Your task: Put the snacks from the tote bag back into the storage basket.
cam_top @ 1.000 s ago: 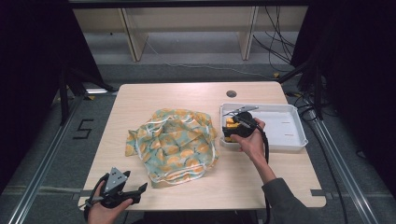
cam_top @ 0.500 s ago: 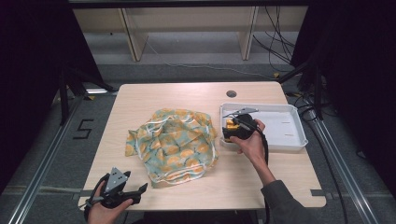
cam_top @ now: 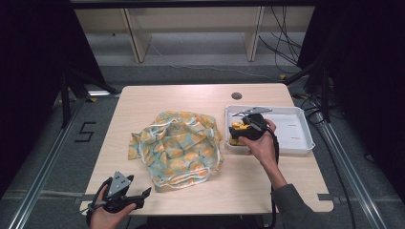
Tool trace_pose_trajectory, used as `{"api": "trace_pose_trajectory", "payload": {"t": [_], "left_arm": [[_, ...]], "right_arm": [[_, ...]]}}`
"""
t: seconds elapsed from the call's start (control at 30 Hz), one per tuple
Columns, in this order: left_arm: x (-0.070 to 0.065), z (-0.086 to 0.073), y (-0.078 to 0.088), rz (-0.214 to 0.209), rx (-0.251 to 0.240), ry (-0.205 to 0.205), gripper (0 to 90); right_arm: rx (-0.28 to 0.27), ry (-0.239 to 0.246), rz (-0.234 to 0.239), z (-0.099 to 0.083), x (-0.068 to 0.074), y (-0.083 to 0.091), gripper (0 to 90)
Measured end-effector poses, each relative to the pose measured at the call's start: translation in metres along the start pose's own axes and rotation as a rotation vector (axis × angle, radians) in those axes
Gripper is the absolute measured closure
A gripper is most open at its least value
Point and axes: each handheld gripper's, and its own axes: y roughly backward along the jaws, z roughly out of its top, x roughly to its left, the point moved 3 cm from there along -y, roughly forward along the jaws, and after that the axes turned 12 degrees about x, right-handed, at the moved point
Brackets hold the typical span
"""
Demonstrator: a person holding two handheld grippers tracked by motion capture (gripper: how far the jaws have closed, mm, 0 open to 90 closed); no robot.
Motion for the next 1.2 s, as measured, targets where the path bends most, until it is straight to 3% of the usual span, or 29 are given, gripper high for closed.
{"api": "trace_pose_trajectory", "payload": {"t": [0.07, 0.1, 0.13, 0.17, 0.23, 0.27, 0.33, 0.43, 0.47, 0.5, 0.53, 0.57, 0.6, 0.63, 0.77, 0.83, 0.87, 1.0, 1.03, 1.1, 1.13, 1.17, 1.2], "left_arm": [[0.000, 0.000, 0.000, -0.003, -0.001, 0.006, 21.3], [0.001, 0.000, 0.001, 0.002, 0.011, -0.015, 21.3], [-0.001, 0.000, -0.001, -0.006, -0.004, 0.015, 21.3], [-0.001, 0.000, -0.001, -0.005, -0.005, 0.013, 21.2], [-0.001, 0.000, -0.001, -0.006, -0.003, 0.012, 21.3], [-0.001, 0.000, -0.001, -0.008, -0.004, 0.011, 21.3], [-0.001, 0.000, -0.001, -0.008, -0.005, 0.012, 21.2], [-0.001, 0.000, 0.000, -0.006, -0.005, 0.008, 21.2], [-0.001, 0.000, 0.000, -0.005, -0.003, 0.008, 21.2], [0.000, 0.000, 0.000, -0.005, -0.002, 0.008, 21.1], [0.000, 0.000, 0.000, -0.007, -0.005, 0.008, 21.1], [-0.001, 0.000, 0.000, -0.009, -0.006, 0.009, 21.1], [-0.001, 0.000, 0.000, -0.005, -0.004, 0.000, 21.1], [-0.001, 0.000, 0.000, -0.007, -0.002, 0.001, 21.1], [0.000, 0.000, 0.001, -0.003, -0.002, -0.005, 21.1], [-0.002, 0.001, 0.000, -0.008, -0.014, 0.007, 21.1], [-0.001, 0.001, 0.000, -0.008, -0.012, 0.006, 21.1], [-0.001, 0.000, 0.000, -0.008, -0.002, 0.003, 21.1], [-0.001, 0.000, 0.001, -0.004, -0.003, -0.002, 21.1], [-0.001, 0.000, 0.001, -0.006, -0.002, -0.001, 21.1], [-0.001, 0.000, 0.000, -0.007, -0.002, 0.001, 21.1], [-0.001, 0.000, 0.000, -0.007, -0.001, 0.002, 21.1], [-0.001, 0.000, 0.000, -0.008, -0.001, 0.002, 21.1]], "right_arm": [[-0.033, 0.034, -0.004, 0.002, -0.005, 0.002, 16.3], [-0.033, 0.015, 0.016, 0.002, -0.004, 0.004, 16.3], [-0.028, 0.008, 0.011, 0.002, -0.004, 0.006, 16.3], [-0.037, 0.029, 0.006, 0.001, -0.006, 0.006, 16.4], [-0.042, -0.011, 0.026, 0.001, -0.003, 0.008, 16.4], [-0.056, 0.011, 0.027, 0.002, -0.005, 0.009, 16.5], [-0.043, 0.021, 0.021, 0.001, -0.005, 0.011, 16.5], [-0.050, -0.011, 0.038, 0.000, -0.001, 0.013, 16.5], [-0.055, 0.011, 0.035, 0.000, -0.003, 0.014, 16.6], [-0.044, -0.006, 0.035, -0.001, -0.001, 0.017, 16.6], [-0.059, 0.016, 0.044, 0.000, -0.003, 0.016, 16.7], [-0.060, 0.007, 0.046, -0.001, -0.001, 0.017, 16.7], [-0.062, 0.028, 0.027, -0.002, -0.003, 0.018, 16.7], [-0.057, 0.021, 0.045, -0.002, -0.002, 0.020, 16.7], [-0.055, -0.001, 0.041, -0.004, -0.001, 0.023, 17.0], [-0.076, 0.039, 0.034, -0.005, -0.004, 0.023, 17.1], [-0.066, -0.004, 0.051, -0.006, 0.000, 0.025, 17.1], [-0.069, 0.039, 0.041, -0.008, -0.003, 0.027, 17.3], [-0.057, -0.002, 0.054, -0.009, 0.001, 0.028, 17.3], [-0.067, 0.008, 0.062, -0.010, 0.002, 0.028, 17.3], [-0.074, 0.046, 0.048, -0.011, -0.001, 0.028, 17.3], [-0.066, 0.021, 0.054, -0.012, 0.002, 0.029, 17.3], [-0.066, 0.039, 0.053, -0.012, 0.000, 0.030, 17.3]]}}
